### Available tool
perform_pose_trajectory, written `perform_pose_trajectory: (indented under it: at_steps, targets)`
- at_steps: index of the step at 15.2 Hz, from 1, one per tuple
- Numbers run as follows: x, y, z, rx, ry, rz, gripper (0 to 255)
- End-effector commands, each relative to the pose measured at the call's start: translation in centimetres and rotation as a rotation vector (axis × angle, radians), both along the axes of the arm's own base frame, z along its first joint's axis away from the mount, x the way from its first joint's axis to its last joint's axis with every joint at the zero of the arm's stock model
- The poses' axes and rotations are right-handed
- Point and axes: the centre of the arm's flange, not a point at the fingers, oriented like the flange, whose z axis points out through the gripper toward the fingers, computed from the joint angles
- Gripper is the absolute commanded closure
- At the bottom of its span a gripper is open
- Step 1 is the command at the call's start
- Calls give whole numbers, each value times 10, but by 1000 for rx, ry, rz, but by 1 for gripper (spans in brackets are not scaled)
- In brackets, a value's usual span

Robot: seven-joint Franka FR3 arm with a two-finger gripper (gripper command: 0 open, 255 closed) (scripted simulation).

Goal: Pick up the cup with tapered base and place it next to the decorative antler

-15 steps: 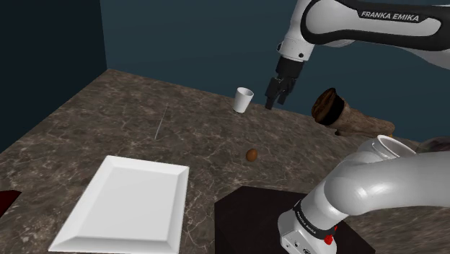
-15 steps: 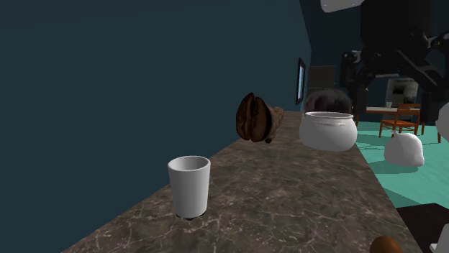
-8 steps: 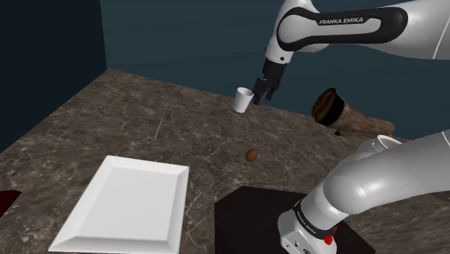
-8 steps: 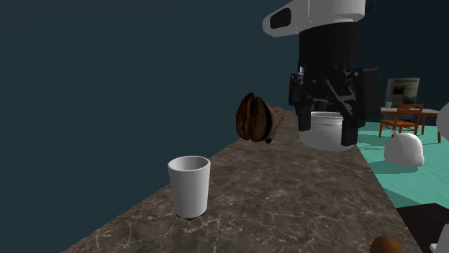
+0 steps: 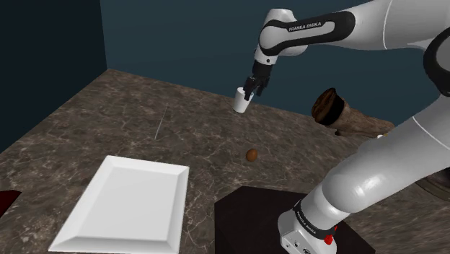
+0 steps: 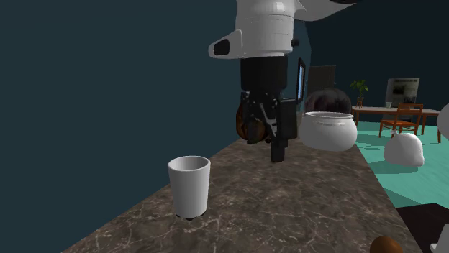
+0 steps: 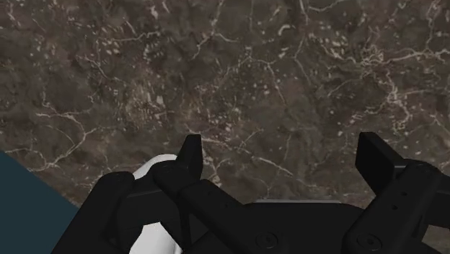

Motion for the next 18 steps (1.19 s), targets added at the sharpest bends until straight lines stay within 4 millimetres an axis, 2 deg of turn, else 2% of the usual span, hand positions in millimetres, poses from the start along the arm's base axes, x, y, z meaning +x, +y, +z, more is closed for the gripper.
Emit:
perform_pose_trajectory:
  at_steps: [1, 11, 18]
  targets:
    - [22, -10, -11, -9, -9, 2, 0]
    - [120, -64, -49, -47, -51, 8, 0]
    - [120, -68, -86, -47, -51, 8, 0]
